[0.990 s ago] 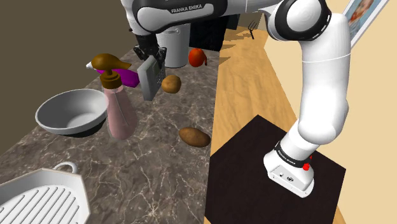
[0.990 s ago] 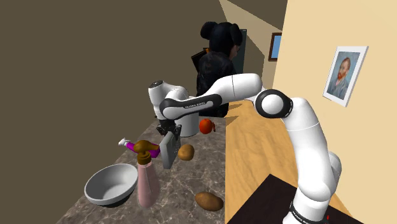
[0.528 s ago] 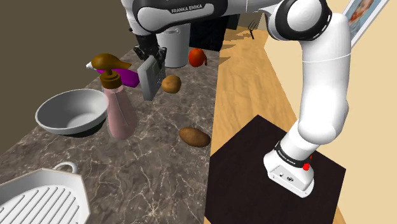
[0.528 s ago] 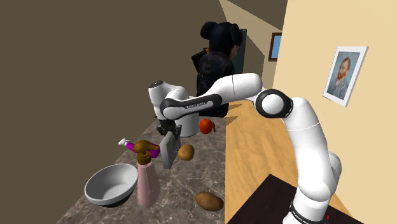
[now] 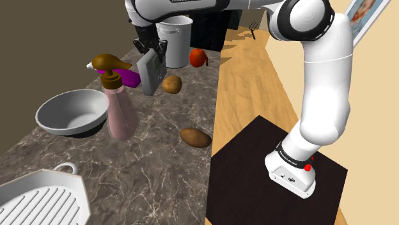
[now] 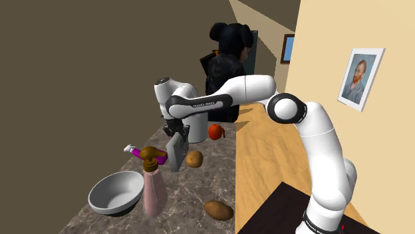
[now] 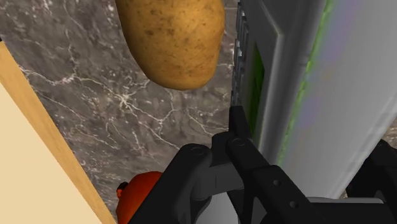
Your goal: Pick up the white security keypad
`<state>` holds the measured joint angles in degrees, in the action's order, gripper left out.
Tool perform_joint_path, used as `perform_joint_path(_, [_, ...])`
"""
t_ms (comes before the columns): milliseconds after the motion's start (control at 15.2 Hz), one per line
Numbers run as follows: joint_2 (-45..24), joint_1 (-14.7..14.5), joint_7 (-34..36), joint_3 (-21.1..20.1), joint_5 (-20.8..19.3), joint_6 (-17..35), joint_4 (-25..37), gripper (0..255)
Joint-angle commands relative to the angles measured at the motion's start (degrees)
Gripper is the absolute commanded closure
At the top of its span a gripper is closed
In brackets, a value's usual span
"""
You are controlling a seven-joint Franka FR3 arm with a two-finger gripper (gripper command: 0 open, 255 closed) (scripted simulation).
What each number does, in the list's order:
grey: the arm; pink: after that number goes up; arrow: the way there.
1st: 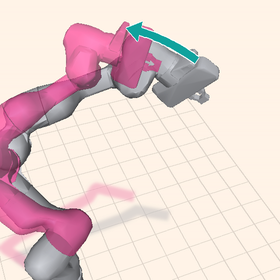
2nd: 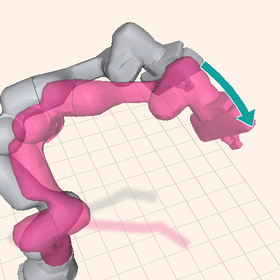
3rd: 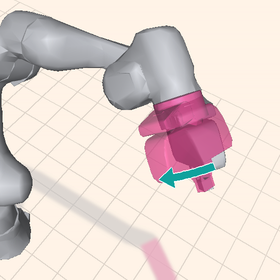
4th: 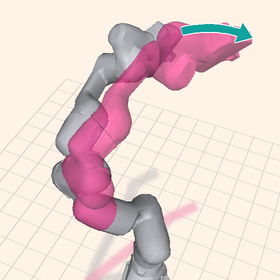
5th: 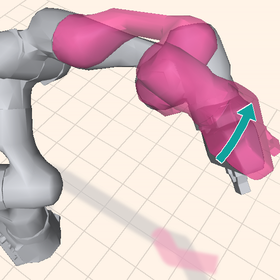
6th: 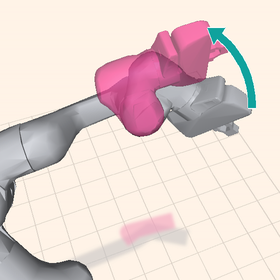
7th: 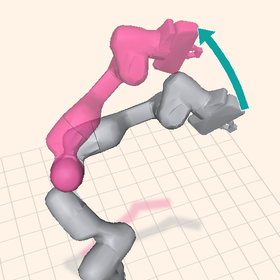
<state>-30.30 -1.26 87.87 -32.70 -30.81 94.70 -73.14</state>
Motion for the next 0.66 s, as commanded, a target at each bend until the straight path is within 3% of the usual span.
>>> perform_joint_path(0, [-0.2, -0.4, -0.6, 0.0, 0.0, -1.5, 1.9, 255])
perform_joint_path(594, [-1.0, -2.2, -2.3, 0.1, -0.3, -7.3, 9.0, 255])
